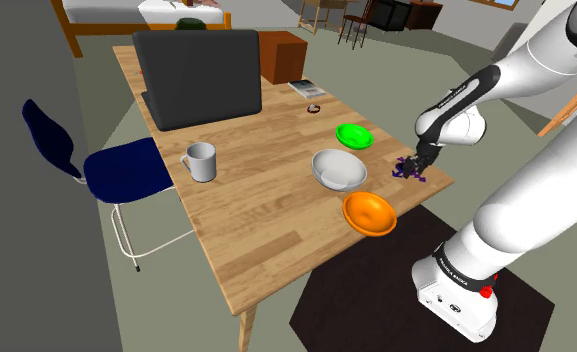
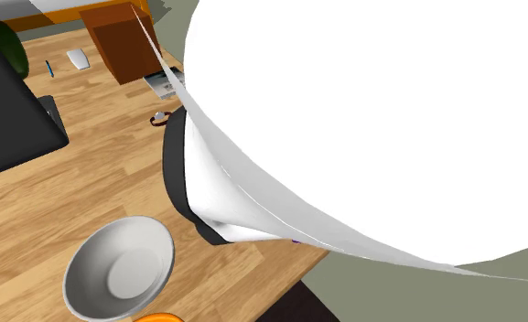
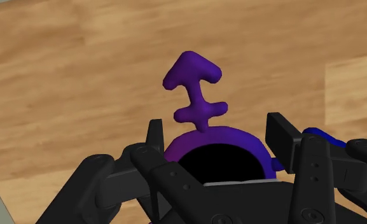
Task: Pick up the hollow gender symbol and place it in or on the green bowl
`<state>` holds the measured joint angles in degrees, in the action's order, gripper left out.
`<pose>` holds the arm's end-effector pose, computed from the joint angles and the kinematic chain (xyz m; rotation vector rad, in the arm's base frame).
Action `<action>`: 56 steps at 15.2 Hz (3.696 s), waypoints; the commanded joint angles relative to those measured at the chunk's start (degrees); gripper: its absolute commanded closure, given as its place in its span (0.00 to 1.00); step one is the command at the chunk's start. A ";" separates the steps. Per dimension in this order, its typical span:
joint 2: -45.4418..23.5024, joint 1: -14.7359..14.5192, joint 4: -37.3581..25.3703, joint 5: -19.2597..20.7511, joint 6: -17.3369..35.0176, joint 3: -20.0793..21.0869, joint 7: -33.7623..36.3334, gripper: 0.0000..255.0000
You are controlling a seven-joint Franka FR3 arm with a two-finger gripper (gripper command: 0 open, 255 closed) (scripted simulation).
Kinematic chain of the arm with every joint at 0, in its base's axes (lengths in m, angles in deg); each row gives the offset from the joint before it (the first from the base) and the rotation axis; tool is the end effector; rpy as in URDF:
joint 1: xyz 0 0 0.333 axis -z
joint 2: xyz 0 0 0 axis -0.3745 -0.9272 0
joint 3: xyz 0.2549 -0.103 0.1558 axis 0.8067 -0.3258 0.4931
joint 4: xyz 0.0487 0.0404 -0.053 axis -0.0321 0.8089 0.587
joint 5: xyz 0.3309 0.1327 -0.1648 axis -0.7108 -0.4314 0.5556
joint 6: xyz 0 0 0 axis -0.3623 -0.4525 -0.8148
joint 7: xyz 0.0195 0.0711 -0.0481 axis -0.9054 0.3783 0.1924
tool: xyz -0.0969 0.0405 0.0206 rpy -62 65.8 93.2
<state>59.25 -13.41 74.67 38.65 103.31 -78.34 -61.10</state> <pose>0.2913 -0.2830 0.2224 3.0745 -0.3568 -0.0244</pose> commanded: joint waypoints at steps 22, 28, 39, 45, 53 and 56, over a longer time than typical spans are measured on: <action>21.14 3.88 -4.19 13.36 -23.65 3.56 9.35 1.00; 13.69 -1.61 -10.59 7.41 -23.42 6.11 12.28 1.00; -4.19 -8.63 -30.02 -4.29 -26.96 11.25 15.80 1.00; -10.29 -9.04 -34.41 -7.31 -25.80 12.65 15.94 1.00; -14.53 -8.36 -32.91 -9.62 -20.39 13.46 14.56 1.00; -15.95 -8.08 -32.62 -10.41 -18.77 13.82 14.08 1.00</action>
<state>43.57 -21.57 41.82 28.42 84.03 -64.59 -46.87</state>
